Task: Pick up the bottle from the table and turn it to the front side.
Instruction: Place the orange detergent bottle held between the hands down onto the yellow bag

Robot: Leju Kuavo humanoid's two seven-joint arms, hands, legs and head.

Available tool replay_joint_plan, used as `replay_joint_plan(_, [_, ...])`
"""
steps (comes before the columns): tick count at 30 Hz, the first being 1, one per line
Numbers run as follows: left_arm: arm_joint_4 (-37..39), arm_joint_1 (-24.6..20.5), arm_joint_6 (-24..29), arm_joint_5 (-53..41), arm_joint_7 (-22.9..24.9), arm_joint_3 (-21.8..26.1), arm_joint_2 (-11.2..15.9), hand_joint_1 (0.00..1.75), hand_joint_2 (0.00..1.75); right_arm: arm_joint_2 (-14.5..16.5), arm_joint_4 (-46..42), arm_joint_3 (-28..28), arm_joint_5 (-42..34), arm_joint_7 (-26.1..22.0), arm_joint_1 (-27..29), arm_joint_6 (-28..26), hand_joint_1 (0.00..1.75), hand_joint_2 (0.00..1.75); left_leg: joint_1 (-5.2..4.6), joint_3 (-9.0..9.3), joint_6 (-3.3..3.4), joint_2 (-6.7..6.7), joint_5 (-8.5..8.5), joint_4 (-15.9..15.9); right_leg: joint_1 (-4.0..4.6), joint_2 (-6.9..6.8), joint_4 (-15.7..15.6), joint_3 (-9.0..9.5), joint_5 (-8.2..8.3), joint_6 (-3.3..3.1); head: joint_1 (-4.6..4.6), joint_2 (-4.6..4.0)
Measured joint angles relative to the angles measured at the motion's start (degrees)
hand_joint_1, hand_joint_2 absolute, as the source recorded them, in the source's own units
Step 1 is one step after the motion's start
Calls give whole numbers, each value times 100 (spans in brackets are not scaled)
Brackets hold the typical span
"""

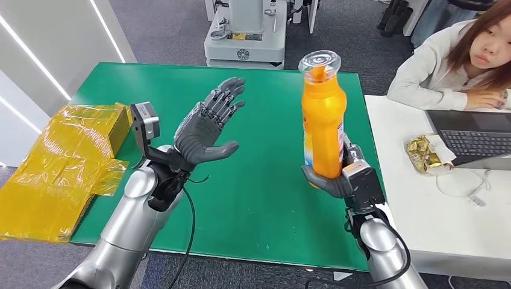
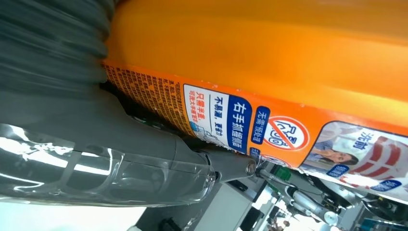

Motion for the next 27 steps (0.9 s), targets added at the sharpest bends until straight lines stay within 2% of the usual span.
replay_joint_plan(14, [493, -459, -549, 985, 324, -280, -109, 0, 175, 9, 232, 145, 62, -83, -272, -68, 169, 175, 0, 0, 0, 0, 0, 1, 0, 0, 0, -1, 0, 0, -1, 0])
replay_joint_plan(21, [676, -635, -572, 1073, 364, -402, -112, 0, 175, 8, 220, 239, 163, -143, -336, -147, 169, 175, 0, -1, 0, 0, 0, 1, 0, 0, 0, 0, 0, 0, 1, 0])
replay_joint_plan(27, [951, -897, -547, 1161, 370, -472, -111, 0, 175, 53, 162, 511, 494, -132, -562, -425, 169, 175, 0, 0, 0, 3, 0, 1, 0, 3, 2, -1, 1, 0, -1, 0])
